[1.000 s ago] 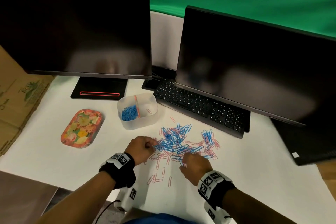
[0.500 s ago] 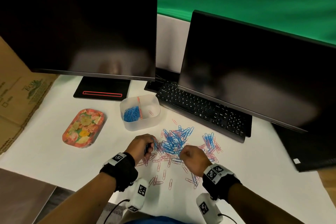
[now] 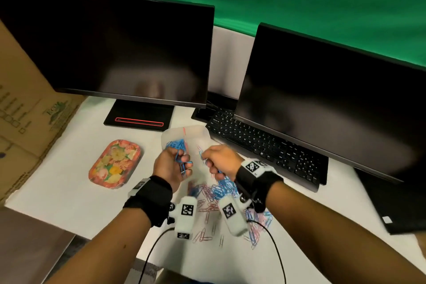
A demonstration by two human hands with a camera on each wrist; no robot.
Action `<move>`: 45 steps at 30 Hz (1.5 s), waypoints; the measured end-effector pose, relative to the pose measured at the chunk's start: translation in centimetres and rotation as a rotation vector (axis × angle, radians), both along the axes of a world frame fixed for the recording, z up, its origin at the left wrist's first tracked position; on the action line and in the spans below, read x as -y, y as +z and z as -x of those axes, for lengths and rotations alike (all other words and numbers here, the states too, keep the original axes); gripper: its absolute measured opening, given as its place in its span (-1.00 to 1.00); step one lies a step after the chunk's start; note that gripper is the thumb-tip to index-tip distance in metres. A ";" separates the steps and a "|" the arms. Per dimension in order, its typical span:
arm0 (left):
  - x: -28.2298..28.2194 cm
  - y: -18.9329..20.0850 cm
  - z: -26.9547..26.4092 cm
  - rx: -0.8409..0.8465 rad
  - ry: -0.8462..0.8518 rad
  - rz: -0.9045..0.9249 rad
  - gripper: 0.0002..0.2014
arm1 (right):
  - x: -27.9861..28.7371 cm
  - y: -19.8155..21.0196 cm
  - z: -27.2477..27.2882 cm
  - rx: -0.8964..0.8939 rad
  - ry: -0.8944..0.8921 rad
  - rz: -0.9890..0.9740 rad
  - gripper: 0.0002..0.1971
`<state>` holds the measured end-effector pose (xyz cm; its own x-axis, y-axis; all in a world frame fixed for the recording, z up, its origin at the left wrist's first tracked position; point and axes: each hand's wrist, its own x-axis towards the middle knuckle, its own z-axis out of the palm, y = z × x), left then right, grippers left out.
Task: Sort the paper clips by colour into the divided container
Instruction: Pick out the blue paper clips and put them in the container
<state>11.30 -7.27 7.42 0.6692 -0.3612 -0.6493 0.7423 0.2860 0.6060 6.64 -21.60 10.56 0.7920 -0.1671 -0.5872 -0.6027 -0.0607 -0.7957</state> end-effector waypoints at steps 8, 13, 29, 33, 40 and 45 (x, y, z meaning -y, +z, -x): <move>-1.1 0.9 -7.6 0.109 -0.113 -0.395 -0.84 | -2.8 1.3 -8.4 -0.057 0.100 0.192 -0.79; -1.1 1.1 -9.3 0.158 -0.257 -0.584 -0.88 | -3.8 0.9 -10.9 -0.110 0.118 0.163 -0.76; -1.2 2.5 -6.4 0.650 -0.528 -0.820 -0.85 | 0.6 -0.7 -6.1 0.146 0.244 0.468 -0.72; -1.3 -0.4 -2.1 0.988 -0.853 -1.012 -0.91 | 3.2 -3.7 1.0 0.062 0.328 0.630 -0.76; -0.3 -6.7 2.3 0.959 -1.112 -1.282 -0.80 | 2.9 -7.3 6.8 -0.008 0.452 0.689 -0.78; -1.8 -7.9 2.4 0.916 -0.981 -1.267 -0.76 | 2.0 -7.1 6.9 0.065 0.517 0.727 -0.71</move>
<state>8.93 -5.46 -0.46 0.8024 -0.4359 -0.4076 -0.3048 -0.8866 0.3480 -0.22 -23.61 3.50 0.8997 -0.0936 -0.4264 -0.3152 -0.8150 -0.4863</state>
